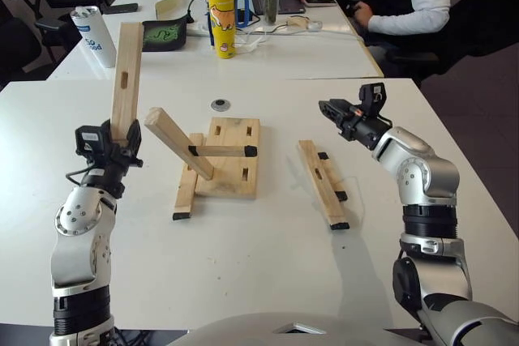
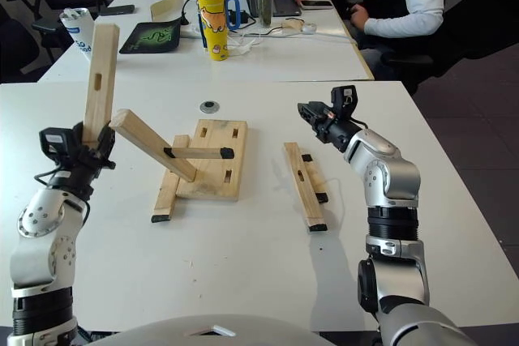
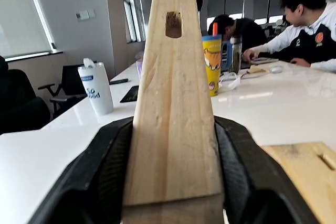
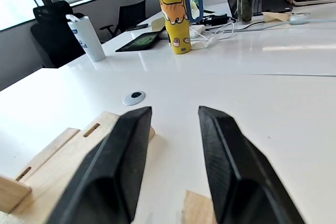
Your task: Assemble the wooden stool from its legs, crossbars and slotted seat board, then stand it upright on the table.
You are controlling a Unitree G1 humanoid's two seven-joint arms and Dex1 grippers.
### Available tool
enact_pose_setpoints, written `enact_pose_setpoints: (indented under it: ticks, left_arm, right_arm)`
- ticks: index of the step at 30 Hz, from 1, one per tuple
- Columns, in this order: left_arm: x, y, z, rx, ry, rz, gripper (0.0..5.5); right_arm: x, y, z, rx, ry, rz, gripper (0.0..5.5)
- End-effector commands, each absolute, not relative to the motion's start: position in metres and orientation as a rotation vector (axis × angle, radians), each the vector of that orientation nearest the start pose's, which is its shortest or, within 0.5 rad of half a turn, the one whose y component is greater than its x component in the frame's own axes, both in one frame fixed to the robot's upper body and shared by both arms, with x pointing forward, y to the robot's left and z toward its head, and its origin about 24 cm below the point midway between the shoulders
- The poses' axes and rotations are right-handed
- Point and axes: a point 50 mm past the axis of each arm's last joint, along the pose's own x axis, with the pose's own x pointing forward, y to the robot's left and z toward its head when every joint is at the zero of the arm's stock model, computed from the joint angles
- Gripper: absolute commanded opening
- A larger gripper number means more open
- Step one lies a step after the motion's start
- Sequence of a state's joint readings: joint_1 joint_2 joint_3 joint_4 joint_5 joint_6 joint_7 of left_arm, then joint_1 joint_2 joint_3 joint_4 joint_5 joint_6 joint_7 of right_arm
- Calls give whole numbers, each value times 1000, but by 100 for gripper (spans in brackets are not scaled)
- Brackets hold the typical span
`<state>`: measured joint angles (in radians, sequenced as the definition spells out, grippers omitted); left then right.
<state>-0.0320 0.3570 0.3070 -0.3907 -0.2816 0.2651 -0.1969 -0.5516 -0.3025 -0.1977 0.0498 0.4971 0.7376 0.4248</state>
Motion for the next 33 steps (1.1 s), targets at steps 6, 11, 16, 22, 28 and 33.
enact_pose_setpoints:
  ticks: [6,11,16,22,28,33]
  left_arm:
    - [226,198,244,93,-616,-263,207]
    - [224,178,239,141,-543,-397,207]
    - [225,167,232,177,-492,-475,207]
    - [225,152,224,172,-459,-538,207]
    - [226,139,205,201,-386,-591,207]
    - [228,134,189,222,-333,-613,207]
  right_arm:
    - [326,-141,246,775,3,863,166]
    - [318,-134,269,973,31,1019,238]
    - [306,-118,273,979,88,1091,310]
    - [301,-108,278,968,117,1119,403]
    - [299,-104,285,954,98,1149,406]
    - [301,-106,288,950,89,1146,406]
